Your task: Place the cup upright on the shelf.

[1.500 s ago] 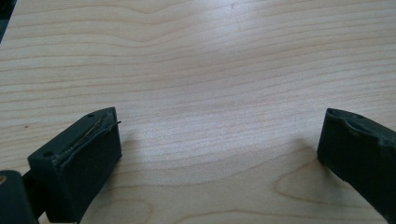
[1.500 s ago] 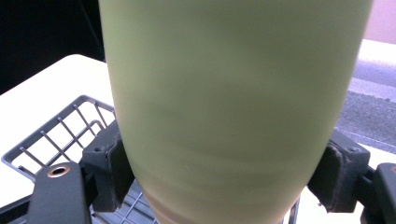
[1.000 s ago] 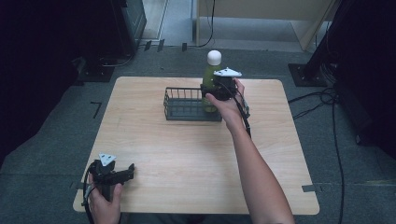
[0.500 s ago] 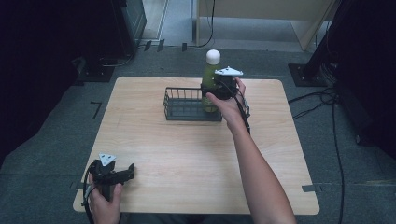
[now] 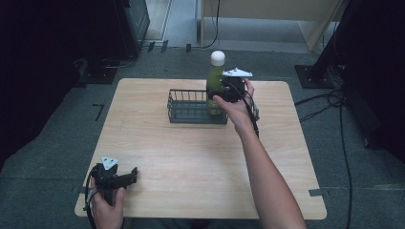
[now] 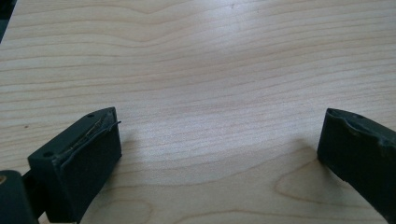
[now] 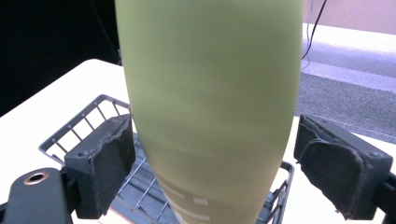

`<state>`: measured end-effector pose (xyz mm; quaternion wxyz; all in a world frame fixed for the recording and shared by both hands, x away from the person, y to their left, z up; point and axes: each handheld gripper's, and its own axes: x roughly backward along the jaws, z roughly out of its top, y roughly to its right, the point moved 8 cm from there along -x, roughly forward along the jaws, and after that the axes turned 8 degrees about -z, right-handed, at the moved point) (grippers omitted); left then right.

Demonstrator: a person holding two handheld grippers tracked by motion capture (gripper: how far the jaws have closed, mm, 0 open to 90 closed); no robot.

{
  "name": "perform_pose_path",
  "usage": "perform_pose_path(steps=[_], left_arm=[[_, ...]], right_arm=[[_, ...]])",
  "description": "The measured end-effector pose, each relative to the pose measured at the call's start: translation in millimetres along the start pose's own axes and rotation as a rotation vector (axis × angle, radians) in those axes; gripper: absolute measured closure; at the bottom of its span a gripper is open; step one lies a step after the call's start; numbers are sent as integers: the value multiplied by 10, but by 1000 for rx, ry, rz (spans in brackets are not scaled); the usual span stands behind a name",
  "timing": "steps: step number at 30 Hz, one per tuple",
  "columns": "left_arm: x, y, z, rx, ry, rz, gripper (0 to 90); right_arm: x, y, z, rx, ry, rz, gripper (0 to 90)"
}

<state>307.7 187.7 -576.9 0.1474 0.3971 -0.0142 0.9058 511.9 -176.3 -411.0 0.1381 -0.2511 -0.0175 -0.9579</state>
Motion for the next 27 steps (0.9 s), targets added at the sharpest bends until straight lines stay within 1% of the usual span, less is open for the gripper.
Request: perform_pose_path(steps=[6, 11, 14, 16, 17, 24, 25, 27], left_arm=[[0, 0, 0, 0, 0, 0, 0], [0, 0, 0, 0, 0, 0, 0], [0, 0, 0, 0, 0, 0, 0], [0, 0, 0, 0, -1, 0, 0], [0, 0, 0, 0, 0, 0, 0], [0, 0, 0, 0, 0, 0, 0], [0, 0, 0, 0, 0, 0, 0], [0, 0, 0, 0, 0, 0, 0]], right_arm=[[83, 41, -2, 0, 10, -7, 104], [166, 62, -30, -7, 7, 9, 77], [249, 79, -58, -2, 13, 8, 73], [267, 83, -68, -3, 12, 7, 69], [308, 88, -95, -2, 10, 12, 68], [421, 113, -216, 27, -1, 1, 67], [460, 120, -255, 29, -1, 3, 67], [478, 127, -275, 30, -1, 3, 67]])
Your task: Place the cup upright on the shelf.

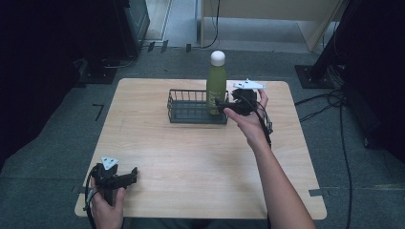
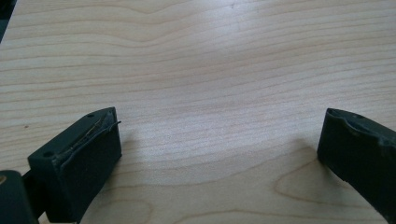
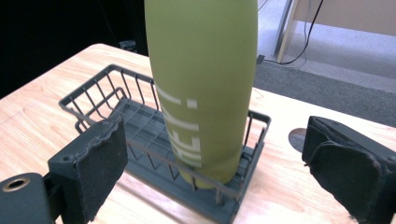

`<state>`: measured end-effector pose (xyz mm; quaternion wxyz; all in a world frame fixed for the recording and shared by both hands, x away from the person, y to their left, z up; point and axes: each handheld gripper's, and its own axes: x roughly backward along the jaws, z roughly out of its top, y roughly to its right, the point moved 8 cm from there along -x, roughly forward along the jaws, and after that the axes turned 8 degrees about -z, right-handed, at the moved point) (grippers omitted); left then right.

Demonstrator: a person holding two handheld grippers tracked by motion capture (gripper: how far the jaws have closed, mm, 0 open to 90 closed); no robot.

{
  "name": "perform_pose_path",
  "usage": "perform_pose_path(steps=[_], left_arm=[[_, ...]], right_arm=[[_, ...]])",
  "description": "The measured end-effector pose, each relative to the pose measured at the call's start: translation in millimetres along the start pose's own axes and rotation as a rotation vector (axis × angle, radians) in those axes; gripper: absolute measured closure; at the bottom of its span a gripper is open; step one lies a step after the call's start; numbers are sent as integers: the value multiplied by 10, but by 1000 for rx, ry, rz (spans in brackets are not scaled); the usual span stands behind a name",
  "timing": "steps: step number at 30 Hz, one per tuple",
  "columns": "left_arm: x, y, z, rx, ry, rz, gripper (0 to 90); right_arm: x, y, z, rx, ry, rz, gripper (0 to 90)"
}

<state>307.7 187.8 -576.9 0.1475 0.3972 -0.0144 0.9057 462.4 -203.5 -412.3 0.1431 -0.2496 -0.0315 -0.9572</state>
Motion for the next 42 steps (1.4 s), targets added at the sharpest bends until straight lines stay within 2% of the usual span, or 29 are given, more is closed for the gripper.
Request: perform_pose_path(steps=[9, 17, 25, 42], left_arm=[[0, 0, 0, 0, 0, 0, 0], [0, 0, 0, 0, 0, 0, 0], [0, 0, 0, 0, 0, 0, 0], [0, -2, -1, -2, 0, 0, 0]], right_arm=[[152, 88, -207, -2, -3, -11, 67], [273, 212, -427, 2, -8, -41, 68], [387, 338, -629, -13, -16, -60, 68], [595, 644, -1185, -58, -56, -103, 72]])
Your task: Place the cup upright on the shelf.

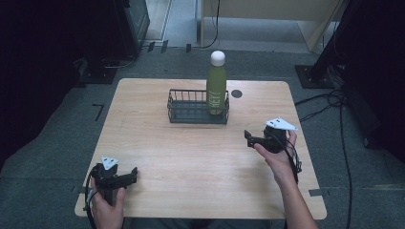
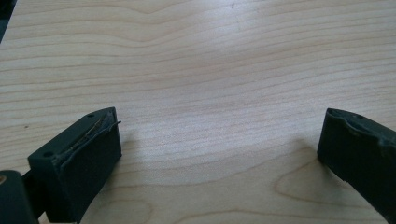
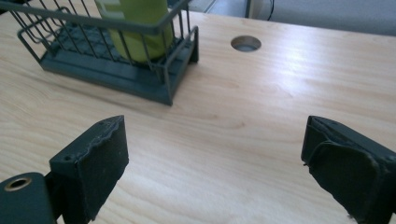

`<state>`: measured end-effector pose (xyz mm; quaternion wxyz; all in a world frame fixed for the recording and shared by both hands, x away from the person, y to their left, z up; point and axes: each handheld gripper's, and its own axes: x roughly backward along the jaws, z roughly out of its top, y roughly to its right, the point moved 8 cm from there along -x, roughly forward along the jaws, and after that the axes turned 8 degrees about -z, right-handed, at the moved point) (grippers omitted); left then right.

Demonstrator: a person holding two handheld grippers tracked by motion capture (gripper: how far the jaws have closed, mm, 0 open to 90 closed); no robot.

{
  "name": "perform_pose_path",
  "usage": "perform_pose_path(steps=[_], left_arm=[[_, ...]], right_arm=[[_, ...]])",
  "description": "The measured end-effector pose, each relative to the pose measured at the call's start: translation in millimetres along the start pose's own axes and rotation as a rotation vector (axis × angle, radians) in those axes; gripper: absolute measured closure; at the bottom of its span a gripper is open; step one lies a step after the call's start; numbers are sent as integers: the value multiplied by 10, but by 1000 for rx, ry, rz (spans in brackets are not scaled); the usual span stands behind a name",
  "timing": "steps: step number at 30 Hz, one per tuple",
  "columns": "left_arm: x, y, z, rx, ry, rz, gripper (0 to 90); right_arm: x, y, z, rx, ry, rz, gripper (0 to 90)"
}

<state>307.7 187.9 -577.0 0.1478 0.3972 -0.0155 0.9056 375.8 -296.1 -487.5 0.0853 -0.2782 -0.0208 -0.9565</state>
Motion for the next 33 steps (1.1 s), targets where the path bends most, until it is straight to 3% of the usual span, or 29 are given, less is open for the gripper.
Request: perform_pose_path(steps=[10, 22, 29, 33], left_arm=[[0, -2, 0, -2, 0, 0, 0], [0, -1, 0, -1, 0, 0, 0], [0, -1, 0, -1, 0, 0, 0], [0, -1, 0, -1, 0, 0, 0]], right_arm=[[121, 242, -419, -26, -31, -31, 76], [283, 571, -924, -96, -71, -92, 79], [396, 716, -1111, -121, -86, -120, 79], [491, 826, -1241, -114, -99, -162, 80]])
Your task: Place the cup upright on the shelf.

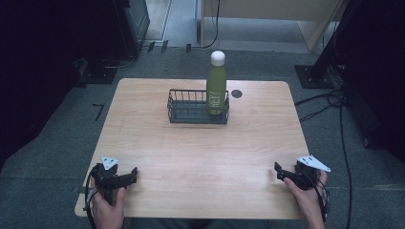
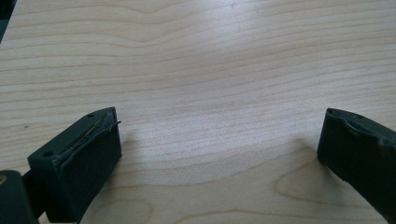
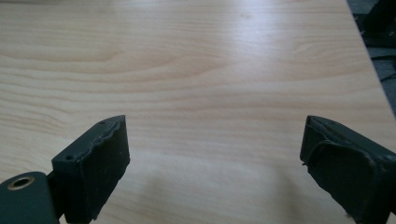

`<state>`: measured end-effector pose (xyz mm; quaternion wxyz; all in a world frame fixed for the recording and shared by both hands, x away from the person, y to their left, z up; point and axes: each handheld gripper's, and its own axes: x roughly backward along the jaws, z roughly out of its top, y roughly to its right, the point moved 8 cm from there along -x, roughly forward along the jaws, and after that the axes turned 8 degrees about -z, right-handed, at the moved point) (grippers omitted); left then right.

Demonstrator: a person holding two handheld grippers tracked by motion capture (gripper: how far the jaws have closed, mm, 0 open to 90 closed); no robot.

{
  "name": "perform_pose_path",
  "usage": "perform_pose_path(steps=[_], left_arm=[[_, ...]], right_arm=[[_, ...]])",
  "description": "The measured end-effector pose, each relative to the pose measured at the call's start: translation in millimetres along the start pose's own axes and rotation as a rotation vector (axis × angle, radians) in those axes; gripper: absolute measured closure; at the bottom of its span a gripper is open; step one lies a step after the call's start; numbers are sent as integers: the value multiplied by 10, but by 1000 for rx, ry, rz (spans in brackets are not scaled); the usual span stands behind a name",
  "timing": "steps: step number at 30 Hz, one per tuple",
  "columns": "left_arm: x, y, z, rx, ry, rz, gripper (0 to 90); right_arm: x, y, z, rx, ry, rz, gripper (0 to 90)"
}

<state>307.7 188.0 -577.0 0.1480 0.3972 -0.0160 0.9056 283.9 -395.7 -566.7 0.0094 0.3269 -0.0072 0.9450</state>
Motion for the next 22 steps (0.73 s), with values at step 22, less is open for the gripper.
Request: perform_pose_path(steps=[22], left_arm=[[0, 1, 0, 2, 0, -1, 0]], right_arm=[[127, 147, -282, 11, -95, -102, 68]])
